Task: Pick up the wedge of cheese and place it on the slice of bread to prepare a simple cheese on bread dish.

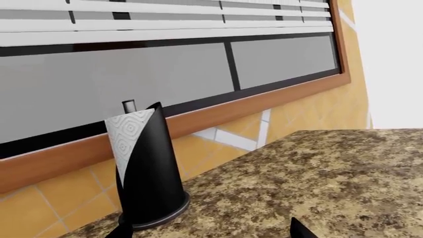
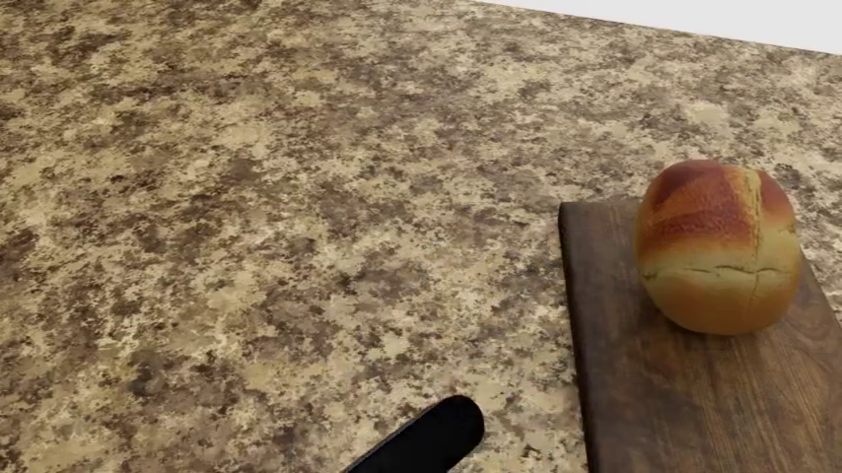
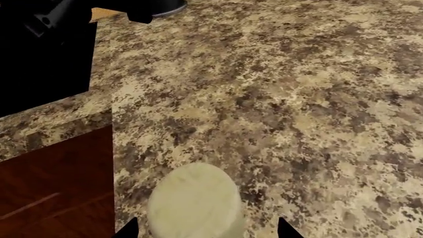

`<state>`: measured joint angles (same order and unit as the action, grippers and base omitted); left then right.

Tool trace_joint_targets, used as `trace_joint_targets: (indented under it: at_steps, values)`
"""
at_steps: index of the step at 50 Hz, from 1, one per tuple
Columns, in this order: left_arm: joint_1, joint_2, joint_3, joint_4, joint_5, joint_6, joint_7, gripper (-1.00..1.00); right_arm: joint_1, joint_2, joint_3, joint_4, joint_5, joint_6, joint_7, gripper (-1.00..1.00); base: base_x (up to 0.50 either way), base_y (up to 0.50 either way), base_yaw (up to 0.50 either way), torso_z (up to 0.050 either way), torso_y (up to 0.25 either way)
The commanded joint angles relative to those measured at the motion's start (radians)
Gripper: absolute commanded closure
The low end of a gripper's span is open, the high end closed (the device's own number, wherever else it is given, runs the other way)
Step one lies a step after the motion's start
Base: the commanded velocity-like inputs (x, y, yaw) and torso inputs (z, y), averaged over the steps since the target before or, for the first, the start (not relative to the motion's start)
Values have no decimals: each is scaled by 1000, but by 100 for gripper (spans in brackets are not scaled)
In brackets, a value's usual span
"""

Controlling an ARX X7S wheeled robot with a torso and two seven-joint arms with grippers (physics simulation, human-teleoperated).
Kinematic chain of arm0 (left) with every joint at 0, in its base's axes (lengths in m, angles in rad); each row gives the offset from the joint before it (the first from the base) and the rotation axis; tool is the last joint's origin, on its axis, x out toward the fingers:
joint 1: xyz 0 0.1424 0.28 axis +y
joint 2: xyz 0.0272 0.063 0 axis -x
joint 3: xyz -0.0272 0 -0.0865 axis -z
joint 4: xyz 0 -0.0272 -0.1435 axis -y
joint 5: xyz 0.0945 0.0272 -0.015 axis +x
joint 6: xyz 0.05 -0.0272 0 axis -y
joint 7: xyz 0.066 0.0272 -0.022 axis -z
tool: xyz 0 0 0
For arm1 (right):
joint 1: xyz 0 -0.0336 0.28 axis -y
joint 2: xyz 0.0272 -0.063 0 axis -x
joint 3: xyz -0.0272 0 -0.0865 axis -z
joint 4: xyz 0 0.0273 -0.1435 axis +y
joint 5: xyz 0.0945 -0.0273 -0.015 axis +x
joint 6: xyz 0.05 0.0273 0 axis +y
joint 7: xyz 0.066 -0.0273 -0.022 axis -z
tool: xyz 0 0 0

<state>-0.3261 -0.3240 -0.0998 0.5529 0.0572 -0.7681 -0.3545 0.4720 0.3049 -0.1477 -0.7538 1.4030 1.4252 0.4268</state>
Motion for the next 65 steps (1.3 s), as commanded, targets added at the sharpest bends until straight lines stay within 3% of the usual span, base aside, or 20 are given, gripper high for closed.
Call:
trace_joint_targets:
  at_steps: [1, 65]
  values:
    - [2, -2, 1, -4, -1, 9, -4, -100, 10, 2, -54, 52, -89, -40, -74, -100, 0, 0, 0, 0, 0]
    - [4, -14, 11, -28, -17, 49, -11, -100, 35, 8, -277, 164, -231, -143, -163, -100, 0, 0, 0, 0, 0]
